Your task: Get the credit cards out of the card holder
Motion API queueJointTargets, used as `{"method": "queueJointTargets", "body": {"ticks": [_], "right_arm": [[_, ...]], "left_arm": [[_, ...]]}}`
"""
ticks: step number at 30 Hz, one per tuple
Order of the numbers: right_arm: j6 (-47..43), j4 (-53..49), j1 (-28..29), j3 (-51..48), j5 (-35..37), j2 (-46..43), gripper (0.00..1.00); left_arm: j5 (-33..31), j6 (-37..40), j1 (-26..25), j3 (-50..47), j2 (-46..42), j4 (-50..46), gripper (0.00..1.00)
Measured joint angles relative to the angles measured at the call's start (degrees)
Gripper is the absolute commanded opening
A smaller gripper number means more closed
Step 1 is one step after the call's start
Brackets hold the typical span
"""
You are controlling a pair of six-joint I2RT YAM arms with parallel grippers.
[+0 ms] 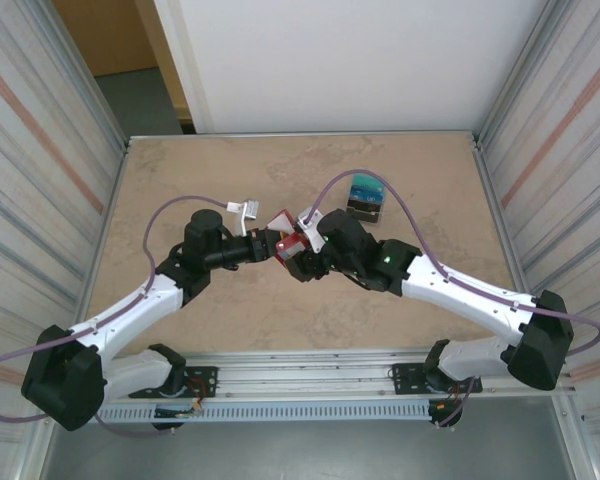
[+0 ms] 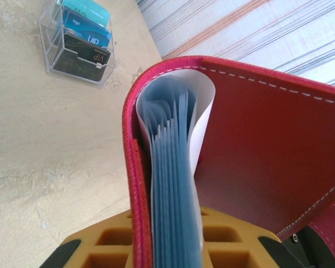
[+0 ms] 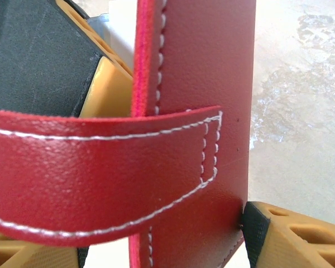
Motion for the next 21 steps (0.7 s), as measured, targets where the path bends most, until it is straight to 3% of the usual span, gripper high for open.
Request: {"method": "queueJointTargets", "body": {"ticks": [8,15,21], "right_arm": [[0.0,0.0,0.0,0.0,0.0,0.9,0.61],[0.0,0.0,0.0,0.0,0.2,0.9,0.61],[0.7,0.0,0.0,0.0,0.9,1.0,0.37]], "left_arm": [[0.8,-0.2,0.1,0.0,0.0,-0.4,0.15],[1.4,-0.6,0.1,0.0,0.0,-0.5,0.17],[2.6,-1.7,0.0,0.2,0.4,-0.4,0.27]]}}
